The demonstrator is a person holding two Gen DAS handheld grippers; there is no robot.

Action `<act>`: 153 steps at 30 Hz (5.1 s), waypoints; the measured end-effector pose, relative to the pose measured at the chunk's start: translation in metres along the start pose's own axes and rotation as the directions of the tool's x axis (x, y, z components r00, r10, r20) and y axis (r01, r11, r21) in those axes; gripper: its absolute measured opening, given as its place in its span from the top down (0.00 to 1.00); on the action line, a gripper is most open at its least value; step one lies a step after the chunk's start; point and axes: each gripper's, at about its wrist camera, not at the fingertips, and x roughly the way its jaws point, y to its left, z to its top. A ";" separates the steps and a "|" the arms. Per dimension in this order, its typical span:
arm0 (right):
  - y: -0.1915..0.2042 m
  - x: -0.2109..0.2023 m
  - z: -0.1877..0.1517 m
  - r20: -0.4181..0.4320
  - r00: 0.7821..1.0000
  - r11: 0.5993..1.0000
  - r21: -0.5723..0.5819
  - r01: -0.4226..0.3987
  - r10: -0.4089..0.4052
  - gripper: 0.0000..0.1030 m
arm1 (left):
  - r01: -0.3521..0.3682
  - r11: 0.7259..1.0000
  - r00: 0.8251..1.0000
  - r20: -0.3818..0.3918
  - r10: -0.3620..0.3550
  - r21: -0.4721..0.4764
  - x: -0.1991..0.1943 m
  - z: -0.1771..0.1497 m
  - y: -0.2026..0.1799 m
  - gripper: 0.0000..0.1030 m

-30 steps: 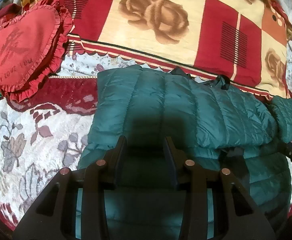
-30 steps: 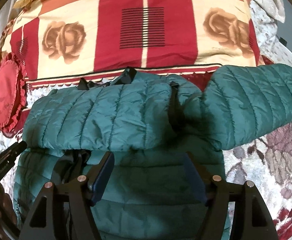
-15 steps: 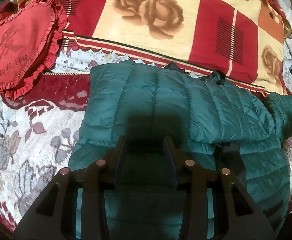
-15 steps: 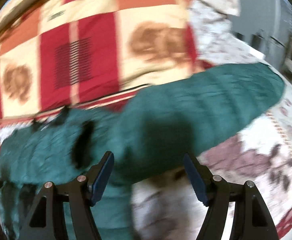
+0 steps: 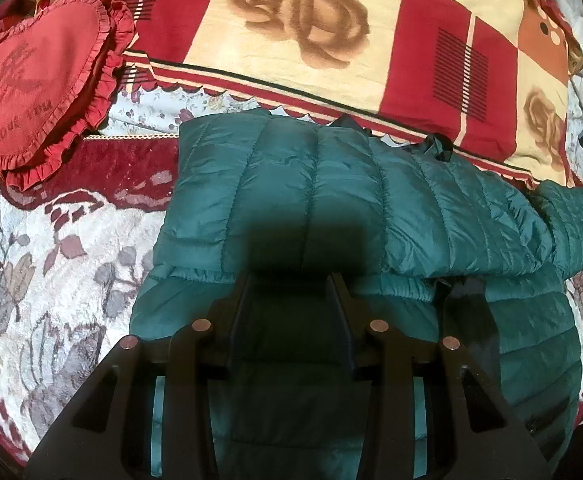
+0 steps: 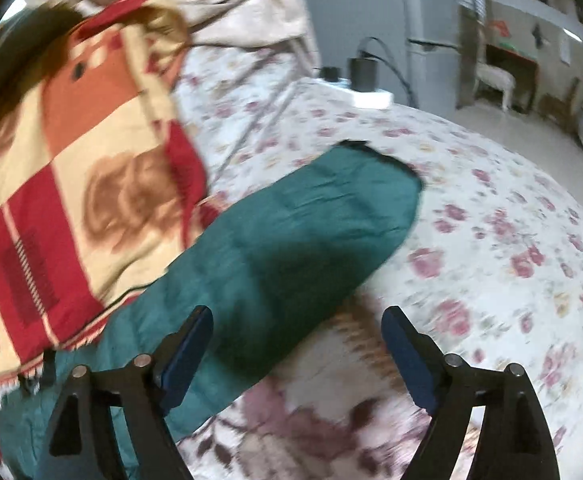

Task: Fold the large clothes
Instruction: 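Move the right tool to the cuff of the other teal sleeve and grasp it, then fold the held sleeve with the right gripper across the jacket body, then open the right gripper and release the sleeve on the jacket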

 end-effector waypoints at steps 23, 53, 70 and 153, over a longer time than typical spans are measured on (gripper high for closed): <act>-0.016 0.069 0.024 -0.060 0.996 0.988 0.140 -0.063 0.072 0.30 | -0.037 0.998 0.999 -0.005 0.038 0.050 0.002 -0.003 -0.011 0.64; 0.211 -0.109 -0.040 -0.008 0.862 0.775 -0.434 -0.459 0.507 0.87 | -0.036 0.999 0.996 0.075 0.039 -0.035 -0.041 0.005 0.026 0.64; 0.296 -0.034 -0.142 -0.233 0.918 0.694 -0.602 -0.395 0.320 0.55 | -0.032 0.994 0.997 0.062 0.038 -0.100 -0.039 -0.003 0.057 0.64; 0.455 -0.089 -0.315 -0.623 0.567 0.429 -0.376 -0.821 0.539 0.28 | -0.046 0.980 0.998 0.039 0.054 -0.192 -0.044 -0.004 0.109 0.64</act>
